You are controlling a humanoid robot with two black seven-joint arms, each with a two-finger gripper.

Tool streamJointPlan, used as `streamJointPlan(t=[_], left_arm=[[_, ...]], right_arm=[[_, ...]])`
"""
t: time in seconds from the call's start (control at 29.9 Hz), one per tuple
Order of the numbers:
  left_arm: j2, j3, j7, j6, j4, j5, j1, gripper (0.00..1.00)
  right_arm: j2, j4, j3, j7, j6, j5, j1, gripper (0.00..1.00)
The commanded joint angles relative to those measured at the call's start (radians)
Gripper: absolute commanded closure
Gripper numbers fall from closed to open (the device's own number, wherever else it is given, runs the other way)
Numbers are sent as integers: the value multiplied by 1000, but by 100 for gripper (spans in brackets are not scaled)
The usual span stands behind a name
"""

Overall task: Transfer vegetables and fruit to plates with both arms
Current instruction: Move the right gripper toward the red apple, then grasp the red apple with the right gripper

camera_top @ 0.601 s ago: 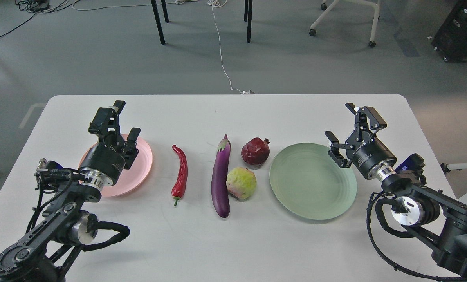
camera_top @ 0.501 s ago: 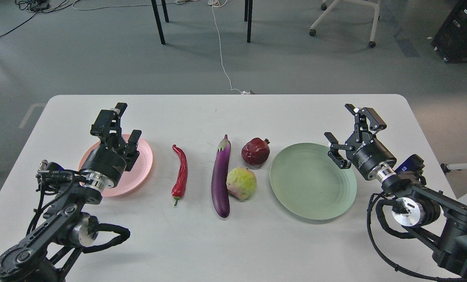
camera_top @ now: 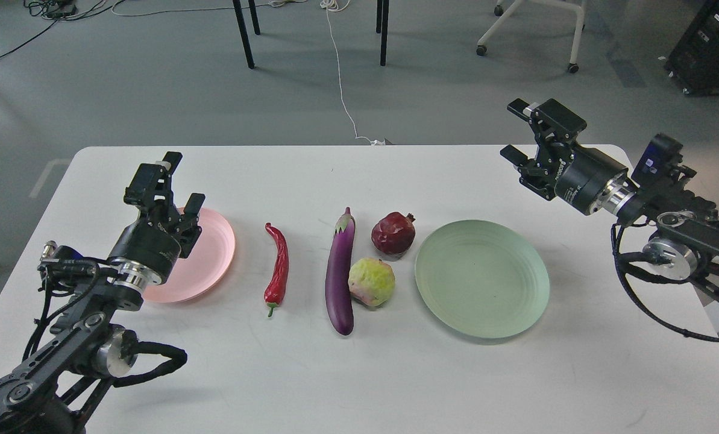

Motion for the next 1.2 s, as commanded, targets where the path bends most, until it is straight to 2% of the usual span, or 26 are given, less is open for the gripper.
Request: streamJointPlan(t=[0.0,0.07,0.2,0.37,0.5,0.84,1.0,1.17], left_arm=[[2,-1,-2,1,-5,0,1,2],[2,-1,-16,1,-5,0,3,2],[1,0,-29,1,-9,0,4,2],[5,-1,-29,3,-26,0,9,2],[7,-3,-29,4,-34,1,14,2],[5,-3,-29,7,-39,3,15,2],[7,-4,-29,7,-40,3,15,2],[7,-4,-29,7,-42,3,15,2]], right_arm=[[13,-10,-257,0,0,-237,255,2],[73,-18,-386,0,0,-338,369,2],[234,-74,-573,0,-4,-458,483,2],[421,-206,-712,0,-23,-555,509,2],[524,-271,-798,0,-51,-557,505,2],[624,-355,-862,0,-86,-557,445,3],[651,-384,-862,0,-165,-555,382,5],[663,-412,-864,0,-194,-555,345,5]])
